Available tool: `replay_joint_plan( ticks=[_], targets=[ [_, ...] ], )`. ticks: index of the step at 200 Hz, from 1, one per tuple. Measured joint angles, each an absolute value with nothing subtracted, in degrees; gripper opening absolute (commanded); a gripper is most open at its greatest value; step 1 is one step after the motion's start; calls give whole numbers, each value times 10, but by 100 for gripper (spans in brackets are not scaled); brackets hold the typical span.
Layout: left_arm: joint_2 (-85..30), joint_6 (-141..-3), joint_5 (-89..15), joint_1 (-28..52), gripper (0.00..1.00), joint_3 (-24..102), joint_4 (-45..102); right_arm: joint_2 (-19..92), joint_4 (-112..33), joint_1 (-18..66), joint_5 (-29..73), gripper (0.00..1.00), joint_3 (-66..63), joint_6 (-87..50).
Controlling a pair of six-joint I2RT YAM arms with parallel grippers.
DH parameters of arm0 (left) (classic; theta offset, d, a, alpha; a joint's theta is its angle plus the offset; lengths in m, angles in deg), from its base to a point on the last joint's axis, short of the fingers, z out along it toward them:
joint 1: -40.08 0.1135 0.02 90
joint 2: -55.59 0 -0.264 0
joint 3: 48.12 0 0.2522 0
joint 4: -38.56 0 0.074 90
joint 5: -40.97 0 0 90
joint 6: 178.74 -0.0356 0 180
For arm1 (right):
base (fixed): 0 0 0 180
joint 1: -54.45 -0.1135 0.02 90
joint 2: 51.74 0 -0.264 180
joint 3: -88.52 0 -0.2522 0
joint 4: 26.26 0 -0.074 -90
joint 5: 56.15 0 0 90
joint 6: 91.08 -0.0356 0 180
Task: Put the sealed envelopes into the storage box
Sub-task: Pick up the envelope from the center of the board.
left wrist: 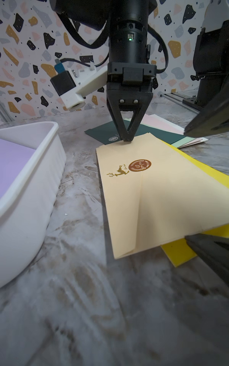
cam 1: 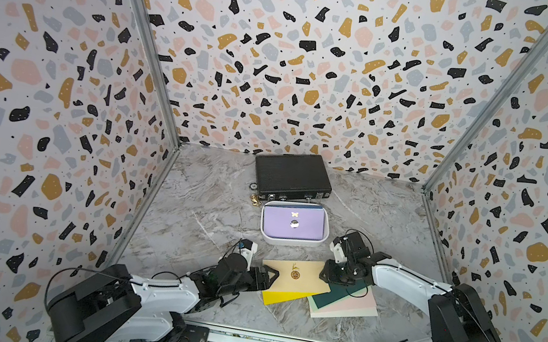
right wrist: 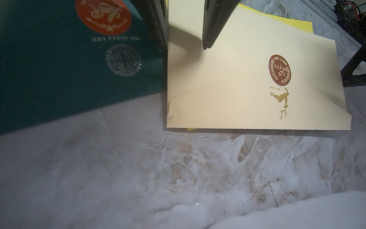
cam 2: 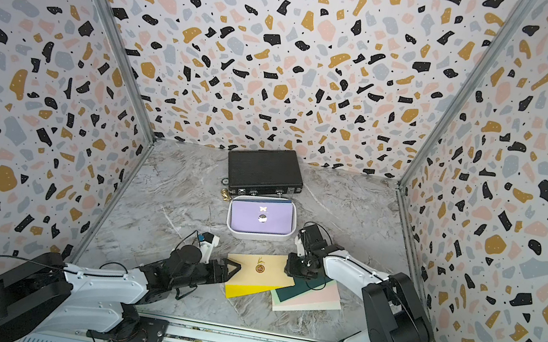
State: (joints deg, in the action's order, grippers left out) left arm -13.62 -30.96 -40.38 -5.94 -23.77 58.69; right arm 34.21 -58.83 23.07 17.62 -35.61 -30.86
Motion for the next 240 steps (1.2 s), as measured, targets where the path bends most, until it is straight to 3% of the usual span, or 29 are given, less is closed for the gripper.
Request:
replay_joint_plan(
  ticks=[59, 113, 145, 198, 224, 240],
  targets=[
    [-222, -296, -381, -59, 73, -250, 794, 339, -581, 232, 178, 34, -362, -308],
    [-397, -258, -332, -59, 62, -243, 919, 339, -572, 231, 171, 34, -364, -306],
    [-486, -236, -319, -58, 44, -241, 1030, 338, -572, 231, 172, 34, -365, -304],
    [-510, -234, -313, -54, 0, -240, 1057, 336, -571, 231, 174, 34, -367, -302],
    [-508, -234, -309, -52, 0, -240, 1060, 331, -577, 230, 173, 35, -367, -298],
    [-508, -237, -305, -51, 0, -241, 1060, 320, -594, 229, 176, 44, -366, -289]
  ],
)
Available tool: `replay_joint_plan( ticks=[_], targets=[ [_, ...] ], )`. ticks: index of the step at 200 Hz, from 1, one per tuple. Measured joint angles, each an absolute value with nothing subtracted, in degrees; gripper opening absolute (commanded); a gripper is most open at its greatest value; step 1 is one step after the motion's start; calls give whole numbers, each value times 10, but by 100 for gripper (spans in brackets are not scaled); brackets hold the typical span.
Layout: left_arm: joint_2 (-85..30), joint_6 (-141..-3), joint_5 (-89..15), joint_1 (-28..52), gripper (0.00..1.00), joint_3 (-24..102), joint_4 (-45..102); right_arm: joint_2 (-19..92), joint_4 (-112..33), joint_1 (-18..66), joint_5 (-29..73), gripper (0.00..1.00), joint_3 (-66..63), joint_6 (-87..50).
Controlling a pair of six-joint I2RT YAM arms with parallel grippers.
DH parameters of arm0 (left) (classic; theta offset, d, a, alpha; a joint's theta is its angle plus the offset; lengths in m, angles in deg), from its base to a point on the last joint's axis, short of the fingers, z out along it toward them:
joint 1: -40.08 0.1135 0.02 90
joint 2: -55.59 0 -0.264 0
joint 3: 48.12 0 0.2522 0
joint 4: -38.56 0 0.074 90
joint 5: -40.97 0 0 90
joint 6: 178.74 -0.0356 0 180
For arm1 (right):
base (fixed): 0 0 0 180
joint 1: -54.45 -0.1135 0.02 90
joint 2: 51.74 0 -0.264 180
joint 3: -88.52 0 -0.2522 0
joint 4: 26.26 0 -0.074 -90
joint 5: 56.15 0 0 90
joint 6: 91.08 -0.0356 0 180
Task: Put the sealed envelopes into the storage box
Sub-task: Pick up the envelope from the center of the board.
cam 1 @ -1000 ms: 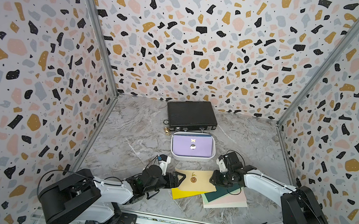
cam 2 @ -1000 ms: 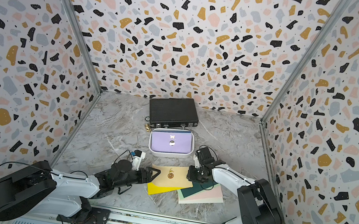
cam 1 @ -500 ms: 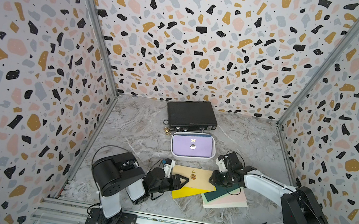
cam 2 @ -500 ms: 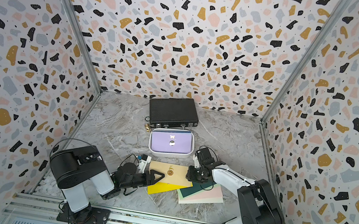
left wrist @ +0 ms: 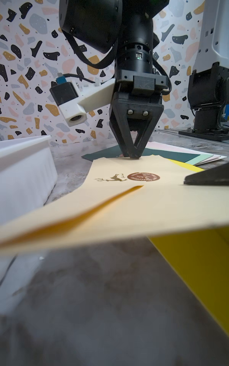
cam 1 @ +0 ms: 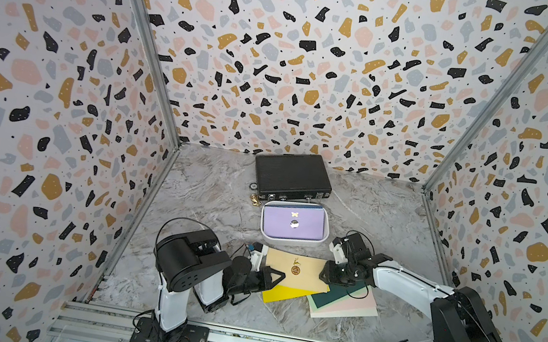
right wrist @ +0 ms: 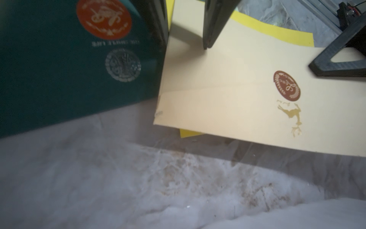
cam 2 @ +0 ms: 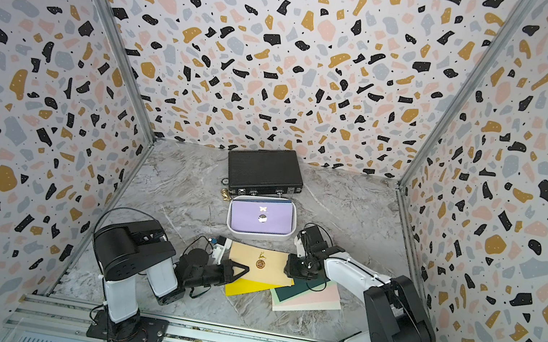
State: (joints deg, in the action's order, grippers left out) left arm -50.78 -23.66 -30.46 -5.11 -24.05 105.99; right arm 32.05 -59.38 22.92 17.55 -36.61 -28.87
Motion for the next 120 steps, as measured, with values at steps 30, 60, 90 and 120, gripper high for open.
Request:
replay_joint_plan(
  ticks=[30, 60, 90, 120],
  targets=[
    [-478, -264, -289, -46, 0, -251, 1042, 268, -641, 229, 194, 57, -355, -258],
    [-360, -322, -267, -41, 0, -242, 931, 178, -666, 229, 203, 56, -323, -214],
    [-157, -442, -262, -40, 0, -162, 669, 92, -667, 229, 195, 55, -285, -167],
    [-22, -550, -256, -40, 0, -98, 494, 56, -661, 229, 145, 55, -256, -112]
  ],
)
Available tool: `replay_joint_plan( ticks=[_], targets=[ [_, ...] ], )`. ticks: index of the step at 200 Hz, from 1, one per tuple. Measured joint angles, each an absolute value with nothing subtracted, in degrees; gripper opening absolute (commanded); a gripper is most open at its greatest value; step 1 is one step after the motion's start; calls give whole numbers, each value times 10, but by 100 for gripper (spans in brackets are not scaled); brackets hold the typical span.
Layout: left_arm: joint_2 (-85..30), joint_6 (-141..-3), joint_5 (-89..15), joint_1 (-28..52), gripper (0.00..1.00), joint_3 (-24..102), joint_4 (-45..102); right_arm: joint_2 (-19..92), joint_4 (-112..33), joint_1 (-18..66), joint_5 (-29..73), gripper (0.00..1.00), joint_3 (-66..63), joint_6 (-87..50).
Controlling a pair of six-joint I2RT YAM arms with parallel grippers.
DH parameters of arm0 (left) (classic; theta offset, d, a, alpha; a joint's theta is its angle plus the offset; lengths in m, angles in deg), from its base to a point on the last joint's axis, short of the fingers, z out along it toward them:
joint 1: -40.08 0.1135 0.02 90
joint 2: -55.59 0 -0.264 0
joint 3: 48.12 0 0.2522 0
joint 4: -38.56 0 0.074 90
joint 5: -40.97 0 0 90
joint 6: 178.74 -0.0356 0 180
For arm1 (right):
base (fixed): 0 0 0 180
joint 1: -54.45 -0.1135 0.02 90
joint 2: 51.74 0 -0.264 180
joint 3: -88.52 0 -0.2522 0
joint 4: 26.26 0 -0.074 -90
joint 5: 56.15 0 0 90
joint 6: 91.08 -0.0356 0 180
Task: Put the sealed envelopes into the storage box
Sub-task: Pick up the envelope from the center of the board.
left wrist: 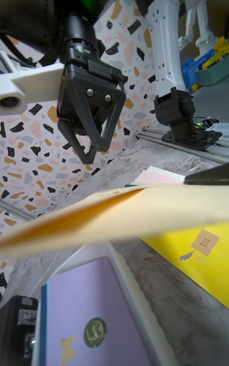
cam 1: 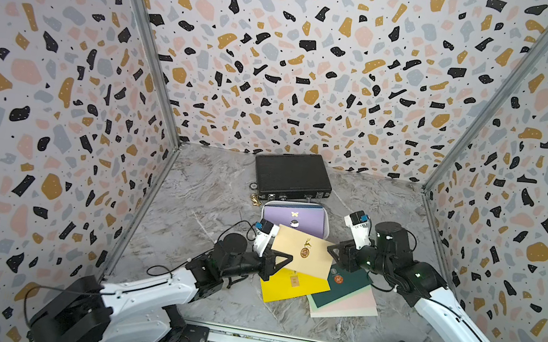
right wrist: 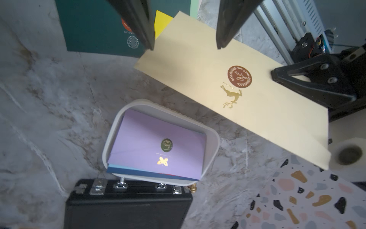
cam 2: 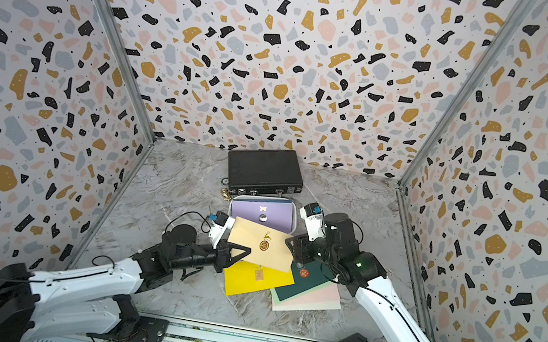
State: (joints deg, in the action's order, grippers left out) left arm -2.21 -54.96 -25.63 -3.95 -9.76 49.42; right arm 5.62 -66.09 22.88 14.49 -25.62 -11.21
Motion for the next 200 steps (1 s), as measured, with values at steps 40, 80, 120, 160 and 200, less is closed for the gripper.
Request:
replay_joint_plan(
  ticks=[40, 80, 120, 160, 200],
  targets=[
    [17, -619, -218, -39, 0, -81, 387, 62, -687, 222, 60, 64, -175, 10],
    [42, -642, -183, -40, 0, -83, 360, 119, -792, 181, -14, 67, -67, 148],
    [60, -652, -154, -44, 0, -104, 401, 178, -857, 163, -29, 67, -52, 214],
    [71, -655, -134, -50, 0, -128, 436, 202, -882, 162, -26, 59, -52, 244],
    [76, -656, -128, -50, 0, -131, 457, 233, -900, 154, -28, 49, -52, 261]
  ],
)
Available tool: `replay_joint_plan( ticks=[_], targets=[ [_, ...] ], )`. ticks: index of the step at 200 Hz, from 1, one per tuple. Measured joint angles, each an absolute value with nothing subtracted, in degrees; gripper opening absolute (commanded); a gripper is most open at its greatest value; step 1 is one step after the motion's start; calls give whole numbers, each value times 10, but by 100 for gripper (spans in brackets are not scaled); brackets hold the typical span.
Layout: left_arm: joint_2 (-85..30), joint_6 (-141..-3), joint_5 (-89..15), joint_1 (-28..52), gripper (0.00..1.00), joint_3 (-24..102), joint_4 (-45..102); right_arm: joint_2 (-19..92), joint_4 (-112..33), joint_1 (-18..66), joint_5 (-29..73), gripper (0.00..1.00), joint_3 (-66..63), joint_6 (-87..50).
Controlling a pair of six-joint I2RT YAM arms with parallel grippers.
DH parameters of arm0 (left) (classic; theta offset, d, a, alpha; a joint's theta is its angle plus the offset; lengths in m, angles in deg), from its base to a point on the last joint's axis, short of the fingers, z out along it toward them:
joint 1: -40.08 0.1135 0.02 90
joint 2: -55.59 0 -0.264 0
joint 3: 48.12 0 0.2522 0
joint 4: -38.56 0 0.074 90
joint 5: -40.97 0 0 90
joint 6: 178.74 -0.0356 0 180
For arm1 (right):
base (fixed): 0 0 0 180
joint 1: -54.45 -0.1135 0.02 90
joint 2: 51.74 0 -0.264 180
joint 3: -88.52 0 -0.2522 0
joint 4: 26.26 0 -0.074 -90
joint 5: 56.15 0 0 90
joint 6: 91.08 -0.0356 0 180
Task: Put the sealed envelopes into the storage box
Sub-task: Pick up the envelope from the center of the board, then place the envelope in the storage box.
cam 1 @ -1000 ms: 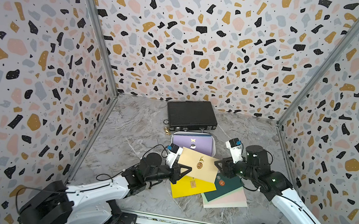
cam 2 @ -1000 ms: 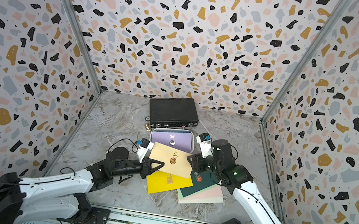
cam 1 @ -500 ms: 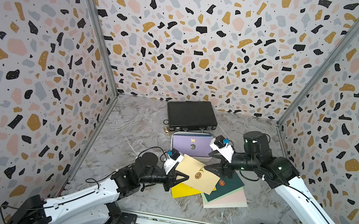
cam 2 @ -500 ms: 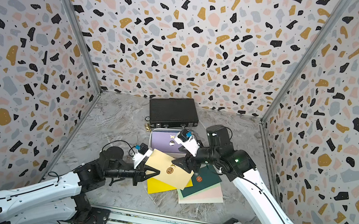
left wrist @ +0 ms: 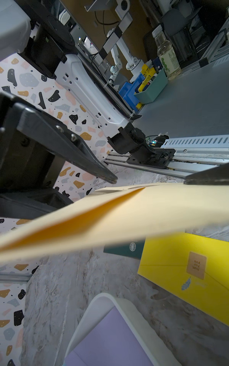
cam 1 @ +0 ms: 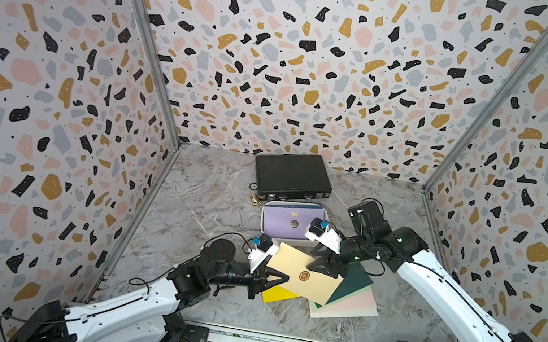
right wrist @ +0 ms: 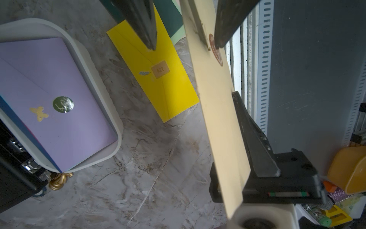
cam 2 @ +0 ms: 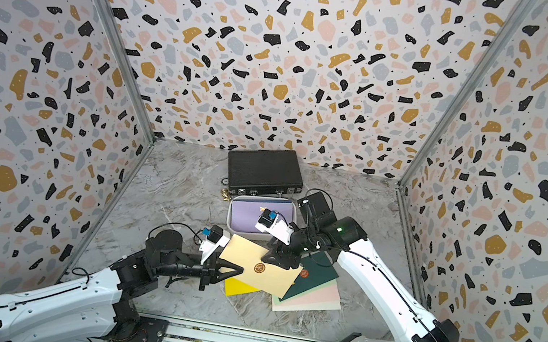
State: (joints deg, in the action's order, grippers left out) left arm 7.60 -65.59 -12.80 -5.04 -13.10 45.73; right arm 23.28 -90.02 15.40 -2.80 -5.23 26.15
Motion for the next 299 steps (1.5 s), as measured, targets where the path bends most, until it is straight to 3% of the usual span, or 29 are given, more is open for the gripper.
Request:
replay_joint_plan(
  ticks=[8, 24, 43, 53, 61, 78, 91, 98, 145, 172, 235, 299],
  targets=[
    [79, -656, -127, -50, 0, -131, 460, 236, -903, 153, -28, 47, -52, 264],
    [83, -656, -125, -50, 0, -133, 469, 240, -908, 152, -28, 34, -52, 270],
    [86, -655, -123, -51, 0, -136, 469, 246, -917, 152, -30, 6, -48, 273],
    [87, -655, -130, -51, 1, -138, 467, 251, -925, 152, -35, 0, -40, 281],
    [90, -655, -135, -50, 17, -138, 463, 254, -931, 152, -35, 0, -33, 278],
    [104, -655, -155, -51, 62, -138, 445, 257, -939, 152, -35, 0, -21, 282],
    [122, -651, -192, -51, 80, -134, 409, 259, -943, 151, -27, 0, -10, 288],
    [133, -645, -223, -51, 84, -127, 373, 259, -947, 151, -21, 0, -4, 291],
    [168, -592, -449, -53, 85, -8, 58, 273, -968, 155, 34, 0, 48, 326],
    [185, -565, -526, -53, 78, 1, -53, 314, -990, 156, 68, 0, 101, 351],
    [173, -583, -590, -53, 66, 144, -203, 467, -1051, 157, 165, 0, 279, 430],
    [212, -635, -607, -53, 63, 111, -219, 632, -1077, 157, 225, 0, 398, 504]
  ],
)
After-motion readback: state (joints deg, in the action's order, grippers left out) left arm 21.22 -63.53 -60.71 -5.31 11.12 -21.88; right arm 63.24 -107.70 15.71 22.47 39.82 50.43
